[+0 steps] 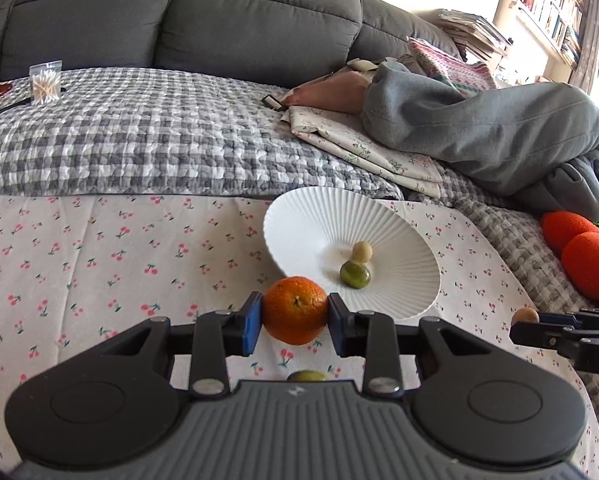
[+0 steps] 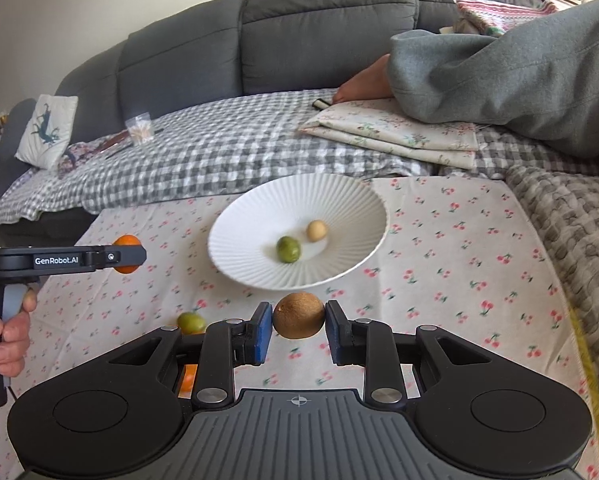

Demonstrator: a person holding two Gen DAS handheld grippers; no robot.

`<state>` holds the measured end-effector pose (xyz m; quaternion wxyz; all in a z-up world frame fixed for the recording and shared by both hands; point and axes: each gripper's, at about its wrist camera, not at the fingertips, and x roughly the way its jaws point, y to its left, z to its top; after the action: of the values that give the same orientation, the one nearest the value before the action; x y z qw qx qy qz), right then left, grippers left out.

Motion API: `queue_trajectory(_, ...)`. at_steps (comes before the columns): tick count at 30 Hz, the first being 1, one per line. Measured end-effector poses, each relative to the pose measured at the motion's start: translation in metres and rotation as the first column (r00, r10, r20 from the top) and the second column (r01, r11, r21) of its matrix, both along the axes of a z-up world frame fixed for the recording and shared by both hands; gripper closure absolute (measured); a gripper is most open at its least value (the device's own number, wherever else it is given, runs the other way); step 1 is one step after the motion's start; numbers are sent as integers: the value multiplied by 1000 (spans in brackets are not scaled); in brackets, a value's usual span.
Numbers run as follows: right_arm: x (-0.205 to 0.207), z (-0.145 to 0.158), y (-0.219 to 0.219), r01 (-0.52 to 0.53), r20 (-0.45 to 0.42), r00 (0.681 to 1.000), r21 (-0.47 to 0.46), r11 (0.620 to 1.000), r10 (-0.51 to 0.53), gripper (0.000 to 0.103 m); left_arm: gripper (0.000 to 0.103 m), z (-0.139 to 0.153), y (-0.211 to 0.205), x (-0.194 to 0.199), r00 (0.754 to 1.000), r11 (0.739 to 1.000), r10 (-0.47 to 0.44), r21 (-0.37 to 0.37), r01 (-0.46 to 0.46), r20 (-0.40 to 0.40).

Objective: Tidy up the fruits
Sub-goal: 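Carry orange and kiwi into the white bowl and open both tools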

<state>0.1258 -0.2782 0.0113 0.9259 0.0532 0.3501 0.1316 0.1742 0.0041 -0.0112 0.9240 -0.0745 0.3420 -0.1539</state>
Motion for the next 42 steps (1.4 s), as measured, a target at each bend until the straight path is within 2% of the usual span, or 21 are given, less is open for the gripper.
queue_trajectory(10,43,-12,-4,19,-18,1000,-21,1000,-20,76,71,-5,-50,37,1000,997,-29,67,29,5)
queue_trajectory(17,74,-22,-1,26,-19,999,-40,999,-27,76,71,-21,-77,57,998,990,-58,128,58,-1)
queue_trajectory(25,100,-37,14,-1,-22,1000,-72,997,0,76,71,-36,-88,75,998,986,-67,151,67,-10)
queue_trajectory(42,119,-64,33,-34,-36,999,-126,991,30,76,69,-54,-99,83,995,969,-100,226,100,-13)
